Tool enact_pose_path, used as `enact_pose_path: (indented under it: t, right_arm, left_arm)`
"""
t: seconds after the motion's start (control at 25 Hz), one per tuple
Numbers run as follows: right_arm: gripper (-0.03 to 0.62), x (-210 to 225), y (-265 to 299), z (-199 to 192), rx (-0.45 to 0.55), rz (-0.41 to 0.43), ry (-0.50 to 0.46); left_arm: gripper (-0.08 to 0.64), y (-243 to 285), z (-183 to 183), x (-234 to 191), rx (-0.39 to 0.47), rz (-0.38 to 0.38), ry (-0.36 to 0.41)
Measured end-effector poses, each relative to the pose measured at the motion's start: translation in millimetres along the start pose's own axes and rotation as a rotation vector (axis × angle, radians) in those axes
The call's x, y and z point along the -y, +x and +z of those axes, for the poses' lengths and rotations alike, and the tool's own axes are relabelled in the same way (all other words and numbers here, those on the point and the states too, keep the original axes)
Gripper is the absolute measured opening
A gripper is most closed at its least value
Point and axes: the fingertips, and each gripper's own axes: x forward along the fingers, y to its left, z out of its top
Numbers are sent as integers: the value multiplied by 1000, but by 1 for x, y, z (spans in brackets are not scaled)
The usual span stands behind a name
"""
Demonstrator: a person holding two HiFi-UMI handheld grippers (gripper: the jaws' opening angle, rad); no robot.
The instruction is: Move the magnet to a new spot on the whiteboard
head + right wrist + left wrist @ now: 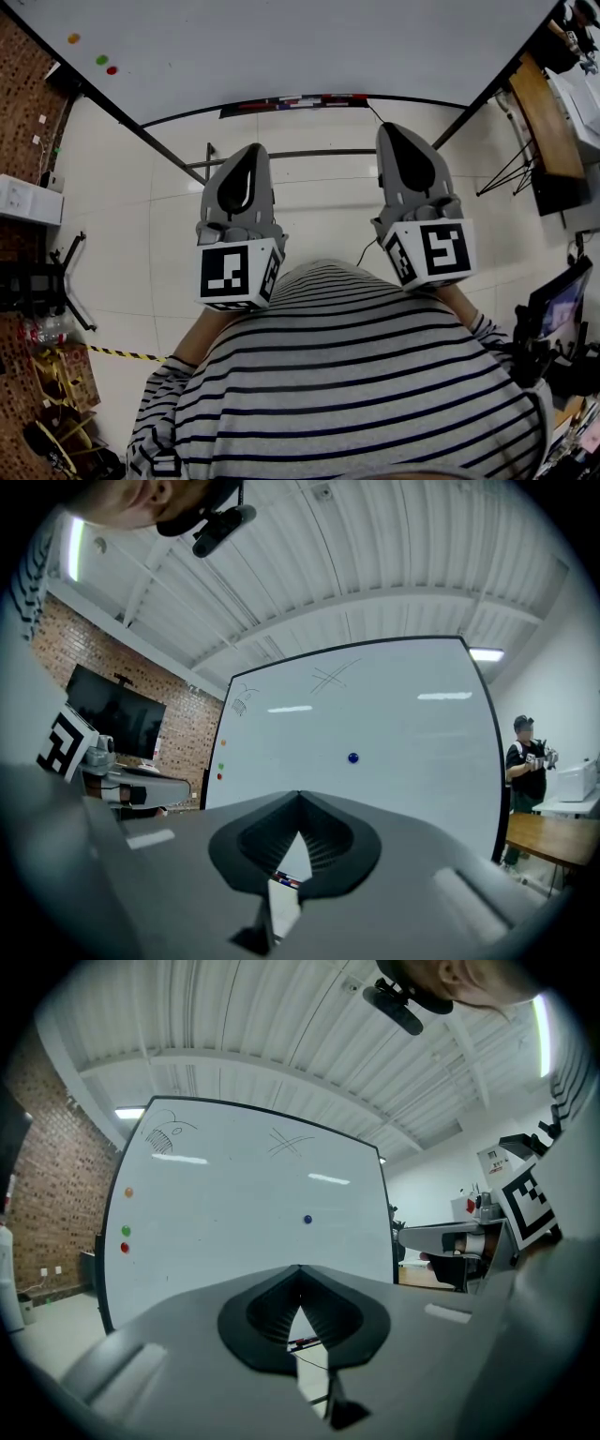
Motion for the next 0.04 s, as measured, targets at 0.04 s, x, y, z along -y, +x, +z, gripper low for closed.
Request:
enact_pose_path:
  t: [0.04]
  right_arm:
    - [0, 0, 1, 0, 1, 1, -2]
  left_arm:
    - [15, 1, 0, 0, 0, -2, 1]
